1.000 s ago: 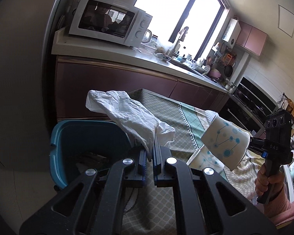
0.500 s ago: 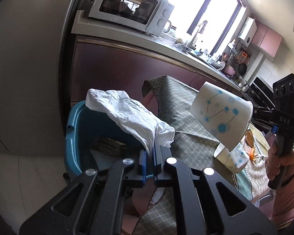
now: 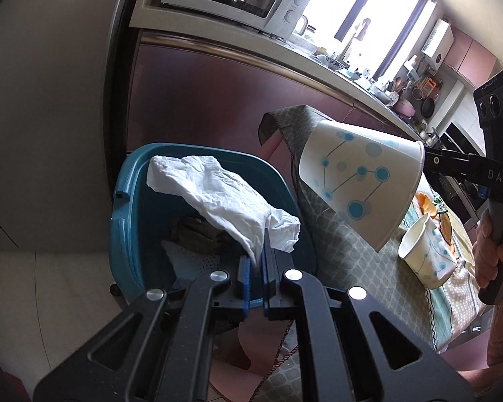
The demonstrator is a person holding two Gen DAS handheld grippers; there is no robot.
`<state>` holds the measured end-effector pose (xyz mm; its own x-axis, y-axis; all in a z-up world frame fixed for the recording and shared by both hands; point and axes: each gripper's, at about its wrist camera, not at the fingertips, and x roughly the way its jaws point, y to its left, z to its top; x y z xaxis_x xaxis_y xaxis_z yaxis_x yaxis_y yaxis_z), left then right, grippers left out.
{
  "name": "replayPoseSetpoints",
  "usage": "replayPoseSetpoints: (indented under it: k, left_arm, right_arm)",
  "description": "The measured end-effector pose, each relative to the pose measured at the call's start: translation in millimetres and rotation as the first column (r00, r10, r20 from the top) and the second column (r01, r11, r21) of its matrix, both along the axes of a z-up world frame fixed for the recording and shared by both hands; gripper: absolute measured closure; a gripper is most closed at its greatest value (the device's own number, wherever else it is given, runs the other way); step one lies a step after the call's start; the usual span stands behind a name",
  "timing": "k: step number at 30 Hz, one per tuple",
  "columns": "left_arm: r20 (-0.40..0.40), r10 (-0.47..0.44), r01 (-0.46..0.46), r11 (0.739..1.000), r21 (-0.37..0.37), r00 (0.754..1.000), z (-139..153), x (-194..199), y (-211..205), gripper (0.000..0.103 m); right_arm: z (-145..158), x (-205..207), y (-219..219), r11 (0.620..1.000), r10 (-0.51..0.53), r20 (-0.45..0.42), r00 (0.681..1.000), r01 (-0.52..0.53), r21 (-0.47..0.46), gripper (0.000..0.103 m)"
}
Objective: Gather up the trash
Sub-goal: 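Open both tools over the teal bin to drop the bag and cup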
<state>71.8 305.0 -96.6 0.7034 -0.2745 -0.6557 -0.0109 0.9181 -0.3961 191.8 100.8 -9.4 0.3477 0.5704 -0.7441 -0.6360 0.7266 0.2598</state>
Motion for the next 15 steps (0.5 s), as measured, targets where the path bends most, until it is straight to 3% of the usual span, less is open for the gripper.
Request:
replayPoseSetpoints:
  k: [15]
  left_arm:
    - [-0.061,0.027,-0.027,1.000,-0.006,0.998,-30.4,29.5,-2.3,0.096]
  right_arm:
    - [-27.3,26.9,42.2,0.990,-0.005,-0.032,0.999,0.001,-0.139,0.099]
